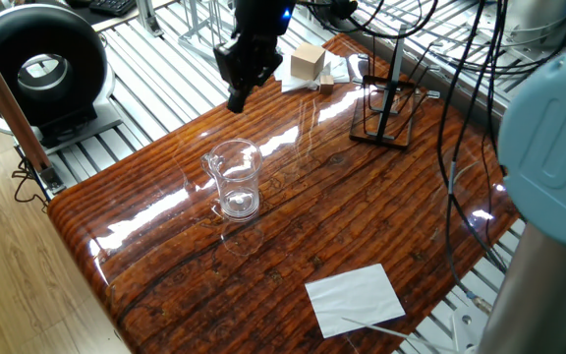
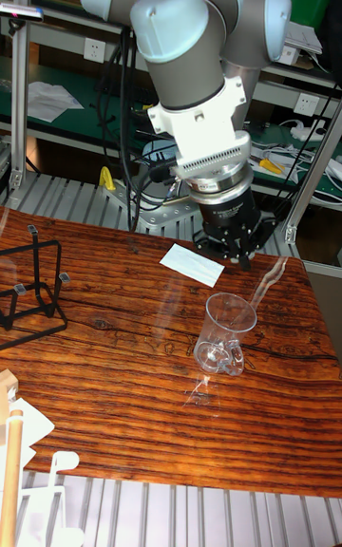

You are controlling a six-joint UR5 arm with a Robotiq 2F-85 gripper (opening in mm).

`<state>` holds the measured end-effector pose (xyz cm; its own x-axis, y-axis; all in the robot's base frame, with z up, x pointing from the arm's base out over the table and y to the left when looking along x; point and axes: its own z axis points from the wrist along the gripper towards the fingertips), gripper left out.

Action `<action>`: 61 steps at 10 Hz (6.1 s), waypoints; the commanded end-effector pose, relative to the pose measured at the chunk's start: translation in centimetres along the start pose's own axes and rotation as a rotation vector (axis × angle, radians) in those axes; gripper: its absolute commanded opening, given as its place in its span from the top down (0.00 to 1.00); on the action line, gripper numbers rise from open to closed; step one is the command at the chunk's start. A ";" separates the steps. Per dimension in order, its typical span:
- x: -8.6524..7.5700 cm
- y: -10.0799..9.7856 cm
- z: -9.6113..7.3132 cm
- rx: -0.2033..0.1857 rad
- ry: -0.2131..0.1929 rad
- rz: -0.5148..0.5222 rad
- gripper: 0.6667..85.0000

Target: Put the cup on the cup rack

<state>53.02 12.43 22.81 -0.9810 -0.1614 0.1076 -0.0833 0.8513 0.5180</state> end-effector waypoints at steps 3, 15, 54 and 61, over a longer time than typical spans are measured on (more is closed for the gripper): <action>1.8 -1.6 -0.3 0.062 0.068 -0.024 1.00; -2.5 -1.6 2.5 0.068 0.018 0.005 1.00; -10.7 -6.5 7.2 0.149 0.018 -0.245 1.00; -11.1 -7.3 8.8 0.151 -0.015 -0.275 1.00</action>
<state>62.88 12.30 10.83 -0.9219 -0.3873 -0.0103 -0.3601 0.8466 0.3920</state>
